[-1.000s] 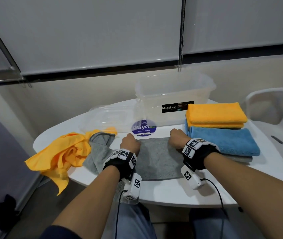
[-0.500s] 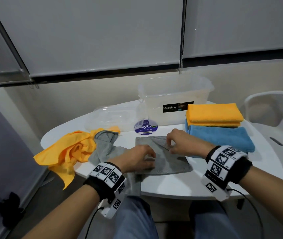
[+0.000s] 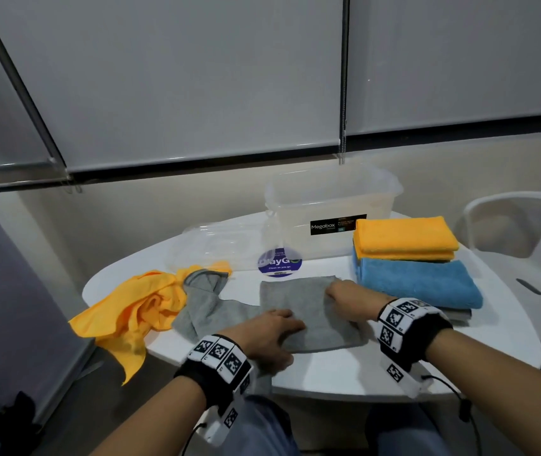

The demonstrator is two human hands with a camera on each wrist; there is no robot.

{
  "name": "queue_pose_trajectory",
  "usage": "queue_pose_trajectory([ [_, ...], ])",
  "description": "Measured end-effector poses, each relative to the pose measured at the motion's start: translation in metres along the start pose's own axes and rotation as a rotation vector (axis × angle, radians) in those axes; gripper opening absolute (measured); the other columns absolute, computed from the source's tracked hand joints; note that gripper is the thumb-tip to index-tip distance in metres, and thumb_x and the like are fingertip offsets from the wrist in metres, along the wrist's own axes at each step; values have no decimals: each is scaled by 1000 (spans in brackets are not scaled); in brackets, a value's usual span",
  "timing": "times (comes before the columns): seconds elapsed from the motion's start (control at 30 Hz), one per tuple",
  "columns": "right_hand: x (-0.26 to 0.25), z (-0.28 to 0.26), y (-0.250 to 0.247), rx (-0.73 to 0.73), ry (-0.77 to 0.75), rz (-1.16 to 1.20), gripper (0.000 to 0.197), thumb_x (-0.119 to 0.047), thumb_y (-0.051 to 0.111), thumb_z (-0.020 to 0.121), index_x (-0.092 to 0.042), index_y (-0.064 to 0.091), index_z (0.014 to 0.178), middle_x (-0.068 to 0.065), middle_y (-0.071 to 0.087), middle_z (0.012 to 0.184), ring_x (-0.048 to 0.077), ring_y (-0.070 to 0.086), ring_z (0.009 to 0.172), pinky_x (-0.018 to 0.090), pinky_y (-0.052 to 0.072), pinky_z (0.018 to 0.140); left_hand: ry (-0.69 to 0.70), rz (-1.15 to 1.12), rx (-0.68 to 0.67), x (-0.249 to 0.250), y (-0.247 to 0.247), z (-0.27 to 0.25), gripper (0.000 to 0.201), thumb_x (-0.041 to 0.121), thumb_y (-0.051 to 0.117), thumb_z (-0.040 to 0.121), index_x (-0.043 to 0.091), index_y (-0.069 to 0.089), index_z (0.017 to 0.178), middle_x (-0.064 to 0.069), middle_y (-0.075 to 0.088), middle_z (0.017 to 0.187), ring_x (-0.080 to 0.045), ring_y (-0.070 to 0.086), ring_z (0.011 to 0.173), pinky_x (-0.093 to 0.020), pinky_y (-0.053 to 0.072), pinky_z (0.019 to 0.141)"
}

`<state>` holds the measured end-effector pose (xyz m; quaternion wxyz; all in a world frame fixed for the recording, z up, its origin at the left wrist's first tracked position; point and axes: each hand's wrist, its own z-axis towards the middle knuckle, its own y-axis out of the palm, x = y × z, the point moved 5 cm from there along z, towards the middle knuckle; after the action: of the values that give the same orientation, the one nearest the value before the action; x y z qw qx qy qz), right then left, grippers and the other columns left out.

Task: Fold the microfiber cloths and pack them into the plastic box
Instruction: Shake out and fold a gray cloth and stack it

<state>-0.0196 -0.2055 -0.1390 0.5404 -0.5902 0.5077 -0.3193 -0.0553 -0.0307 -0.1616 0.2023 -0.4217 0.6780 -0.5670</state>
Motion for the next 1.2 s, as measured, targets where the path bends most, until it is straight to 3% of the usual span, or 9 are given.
queue_pose_trajectory([
  [0.13, 4, 4, -7, 42, 2, -5, 14, -3, 47, 90, -2, 61, 91, 20, 61, 107, 36, 60, 103, 34, 45, 74, -115, -139, 4, -11, -4, -2, 68, 20, 78, 72, 29, 50, 133, -1, 56, 131, -22, 57, 110, -35, 52, 92],
  [0.2, -3, -2, -10, 99, -57, 50, 17, -6, 51, 87, 2, 66, 92, 17, 64, 102, 34, 62, 99, 39, 52, 78, -148, -120, -3, -15, -2, -2, 66, 21, 80, 65, 29, 50, 123, 0, 57, 121, -21, 57, 103, -36, 54, 84],
  [0.3, -16, -16, 1, 8, -169, 134, 23, -31, 68, 86, -12, 73, 100, 3, 71, 101, 20, 65, 91, 38, 55, 81, -123, -77, 27, -12, 0, -3, 60, 19, 79, 62, 27, 49, 113, -1, 56, 118, -22, 55, 102, -34, 50, 80],
  [0.43, -23, -28, 28, -57, -188, 2, 46, -57, 73, 70, -18, 63, 92, 1, 60, 100, 19, 58, 88, 38, 51, 73, -39, -22, 145, -4, -1, -9, 37, 10, 64, 79, 16, 57, 115, -5, 62, 119, -23, 58, 108, -27, 43, 83],
  [0.57, -32, -31, 31, 93, -197, -115, 16, -23, 60, 87, -14, 63, 99, 5, 58, 106, 23, 56, 99, 33, 45, 74, -77, -196, 231, -14, -11, -17, 15, 14, 52, 91, 13, 63, 102, -7, 71, 96, -22, 63, 86, -24, 44, 70],
  [0.7, -24, -28, 13, 2, -153, 128, 24, -20, 59, 86, -15, 48, 65, 2, 48, 66, 14, 45, 59, 24, 29, 49, -98, -377, 279, -25, -24, -25, 5, 15, 59, 86, 17, 62, 87, 5, 61, 77, -9, 55, 68, -15, 37, 55],
  [0.87, -3, -17, -11, 76, -53, 397, 20, -33, 66, 84, -12, 66, 84, 3, 64, 85, 14, 56, 73, 28, 42, 61, -315, -814, 475, -57, -20, -26, 15, 16, 69, 84, 8, 65, 97, -2, 69, 72, -15, 61, 63, -27, 49, 56],
  [1.0, 17, -6, -5, 108, 78, 620, 23, -24, 75, 80, -10, 68, 97, 8, 69, 97, 23, 67, 90, 34, 55, 73, -460, -922, 595, -81, 0, -14, 26, 25, 73, 83, 7, 66, 100, -13, 75, 91, -27, 72, 89, -44, 58, 84],
  [1.2, 29, 10, 18, 231, 242, 621, 14, -20, 68, 92, -9, 60, 94, 7, 64, 93, 20, 61, 86, 27, 44, 59, -518, -883, 670, -80, 5, 1, 26, 30, 71, 89, 11, 63, 105, -10, 72, 98, -25, 69, 94, -35, 55, 82],
])
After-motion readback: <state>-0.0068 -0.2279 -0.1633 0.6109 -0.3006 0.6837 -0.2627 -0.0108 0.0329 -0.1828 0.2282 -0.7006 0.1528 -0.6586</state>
